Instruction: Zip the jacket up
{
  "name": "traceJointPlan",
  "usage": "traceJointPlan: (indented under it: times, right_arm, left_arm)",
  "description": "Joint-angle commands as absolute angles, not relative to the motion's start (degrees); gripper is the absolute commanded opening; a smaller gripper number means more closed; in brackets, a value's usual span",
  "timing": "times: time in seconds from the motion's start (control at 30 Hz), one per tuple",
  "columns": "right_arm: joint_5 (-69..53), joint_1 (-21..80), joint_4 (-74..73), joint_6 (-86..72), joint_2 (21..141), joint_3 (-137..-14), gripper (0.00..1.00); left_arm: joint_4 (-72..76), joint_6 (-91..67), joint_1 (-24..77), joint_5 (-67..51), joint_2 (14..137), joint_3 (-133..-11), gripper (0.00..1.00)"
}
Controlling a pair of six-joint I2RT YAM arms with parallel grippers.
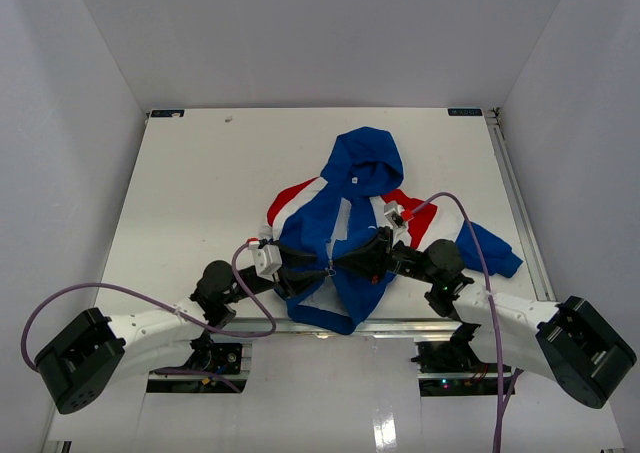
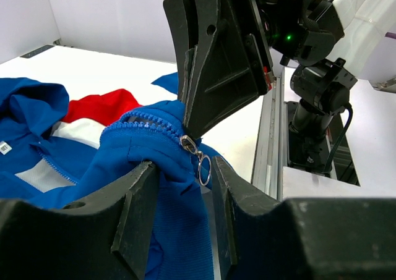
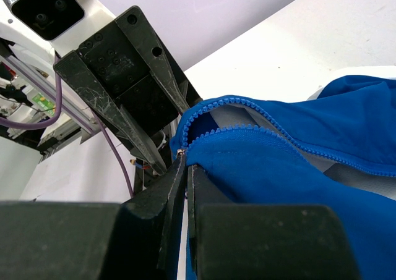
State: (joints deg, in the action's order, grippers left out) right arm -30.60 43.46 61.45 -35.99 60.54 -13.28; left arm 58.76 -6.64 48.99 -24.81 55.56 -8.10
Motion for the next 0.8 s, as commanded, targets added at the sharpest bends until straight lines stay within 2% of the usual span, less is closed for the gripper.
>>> traceJointPlan:
  times: [0.0, 0.1, 0.2, 0.37, 0.43, 0.47, 0.77]
  right_arm:
    - [-31.55, 43.33, 65.39, -35.25, 60.82, -13.18, 0.08]
    - [-31.65, 43.33, 65.48, -35.16, 60.83, -13.18, 0.08]
    - [-31.73, 43.33, 65.57, -35.19, 60.94, -13.15, 0.08]
    - [-31.85, 43.33, 66.2, -35.29, 61.08, -12.92, 0.08]
    - [-31.82, 43.33, 66.43, -35.47, 61.01, -12.85, 0.08]
    - [-31.78, 43.33, 66.46, -35.51, 60.9, -12.81, 0.08]
    - [-30.73, 43.33, 64.18, -34.83, 58.31, -13.4, 0.08]
  left_arm:
    - [60.64, -6.94, 49.31, -24.79, 54.05, -8.88, 0.5]
    - [60.65, -6.59, 49.31, -25.68, 54.33, -8.89, 0.47]
    - [60.65, -6.45, 49.31, -26.54, 54.84, -9.14, 0.4]
    - [59.39, -5.88, 49.31, -27.56, 55.73, -9.99, 0.19]
    - [58.55, -5.66, 49.31, -27.53, 55.95, -10.31, 0.04]
    - [58.08, -5.51, 49.31, -27.47, 56.0, -10.46, 0.01]
    - [51.48, -4.14, 49.31, -27.68, 56.16, -12.65, 0.0]
